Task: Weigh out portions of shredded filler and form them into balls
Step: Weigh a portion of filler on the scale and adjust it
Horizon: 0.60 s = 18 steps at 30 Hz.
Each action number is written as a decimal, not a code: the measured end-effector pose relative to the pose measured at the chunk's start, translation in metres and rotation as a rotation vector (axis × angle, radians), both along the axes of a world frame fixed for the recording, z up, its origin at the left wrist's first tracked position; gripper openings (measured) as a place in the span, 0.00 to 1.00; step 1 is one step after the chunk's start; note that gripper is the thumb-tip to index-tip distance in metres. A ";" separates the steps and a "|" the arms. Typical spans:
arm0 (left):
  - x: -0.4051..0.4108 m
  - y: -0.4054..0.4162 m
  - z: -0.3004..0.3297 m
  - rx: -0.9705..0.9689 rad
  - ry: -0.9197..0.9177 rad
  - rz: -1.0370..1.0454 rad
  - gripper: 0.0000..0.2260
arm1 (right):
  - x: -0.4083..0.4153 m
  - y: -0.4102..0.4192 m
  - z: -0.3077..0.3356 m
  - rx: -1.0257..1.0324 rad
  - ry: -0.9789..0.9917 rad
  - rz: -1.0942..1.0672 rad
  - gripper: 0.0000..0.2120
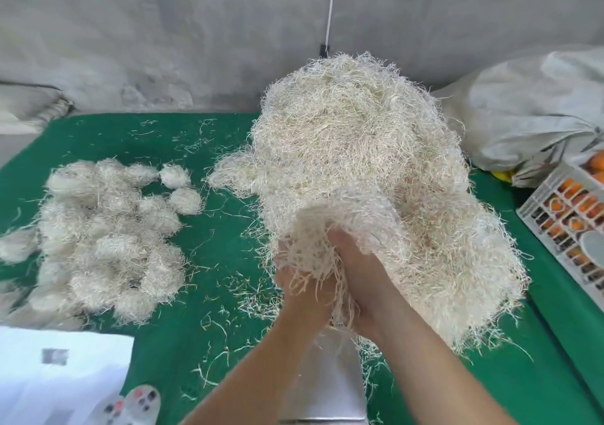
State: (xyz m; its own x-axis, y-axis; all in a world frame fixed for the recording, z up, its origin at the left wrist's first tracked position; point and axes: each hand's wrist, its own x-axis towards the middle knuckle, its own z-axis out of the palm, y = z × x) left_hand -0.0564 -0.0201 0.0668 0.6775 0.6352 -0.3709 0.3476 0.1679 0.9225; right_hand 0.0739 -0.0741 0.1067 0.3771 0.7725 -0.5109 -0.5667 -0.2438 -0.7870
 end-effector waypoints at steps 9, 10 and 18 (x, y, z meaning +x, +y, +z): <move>-0.053 -0.008 -0.042 -0.151 -0.002 0.228 0.08 | -0.009 -0.040 -0.070 -0.281 -0.401 0.066 0.49; -0.054 -0.011 -0.050 -0.204 0.027 0.319 0.08 | -0.013 -0.044 -0.079 -0.303 -0.402 0.091 0.50; -0.036 -0.034 -0.095 -0.003 0.092 0.174 0.19 | -0.021 -0.051 -0.119 -0.449 -0.294 0.385 0.49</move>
State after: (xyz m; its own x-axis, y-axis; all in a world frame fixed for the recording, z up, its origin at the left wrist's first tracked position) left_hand -0.0928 -0.0541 -0.0283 0.5209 0.7384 -0.4283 0.3956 0.2358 0.8876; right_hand 0.0528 -0.1254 -0.0128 0.2896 0.6162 -0.7324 -0.1501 -0.7265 -0.6706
